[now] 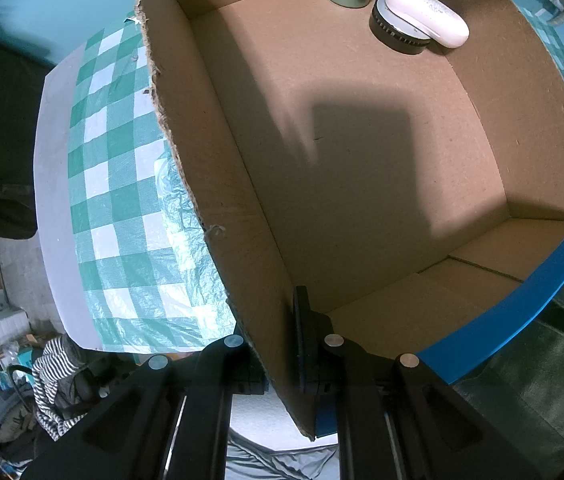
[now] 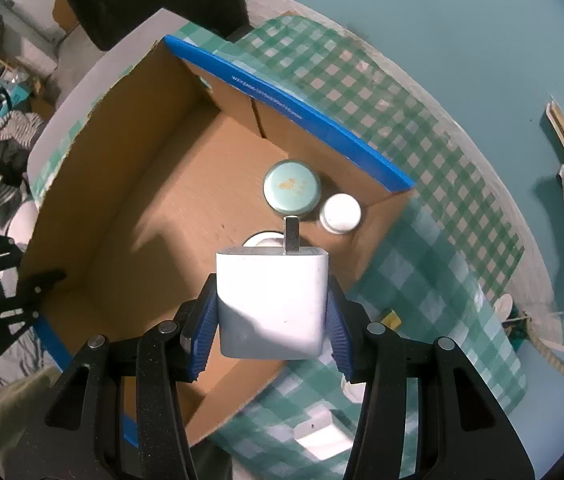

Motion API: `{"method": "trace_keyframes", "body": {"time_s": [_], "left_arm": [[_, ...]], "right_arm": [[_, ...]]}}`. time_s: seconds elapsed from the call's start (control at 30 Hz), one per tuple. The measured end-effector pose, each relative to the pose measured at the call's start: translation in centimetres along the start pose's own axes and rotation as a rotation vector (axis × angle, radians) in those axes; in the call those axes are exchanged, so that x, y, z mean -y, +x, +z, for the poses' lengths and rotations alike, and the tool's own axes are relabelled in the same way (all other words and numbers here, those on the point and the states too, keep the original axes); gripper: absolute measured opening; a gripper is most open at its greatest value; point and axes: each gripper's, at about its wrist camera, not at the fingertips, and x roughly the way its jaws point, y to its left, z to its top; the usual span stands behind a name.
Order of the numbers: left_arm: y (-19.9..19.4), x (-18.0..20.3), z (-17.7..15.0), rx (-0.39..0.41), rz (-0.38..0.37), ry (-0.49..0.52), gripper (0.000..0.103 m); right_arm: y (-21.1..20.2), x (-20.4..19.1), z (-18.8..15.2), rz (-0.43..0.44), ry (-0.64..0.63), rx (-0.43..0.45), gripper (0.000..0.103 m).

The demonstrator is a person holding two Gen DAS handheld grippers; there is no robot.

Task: Organize rigid objects
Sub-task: 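Carry the white charger into the box with the right gripper, then drop the charger into the box by opening the right gripper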

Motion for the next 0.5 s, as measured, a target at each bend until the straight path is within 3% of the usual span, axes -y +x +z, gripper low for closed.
{"method": "trace_keyframes", "body": {"time_s": [0.5], "left_arm": [[0.0,0.3,0.2,-0.003,0.004,0.008,0.009]], "right_arm": [[2.3,-0.7,0.6,0.011,-0.01,-0.02,0.049]]}}
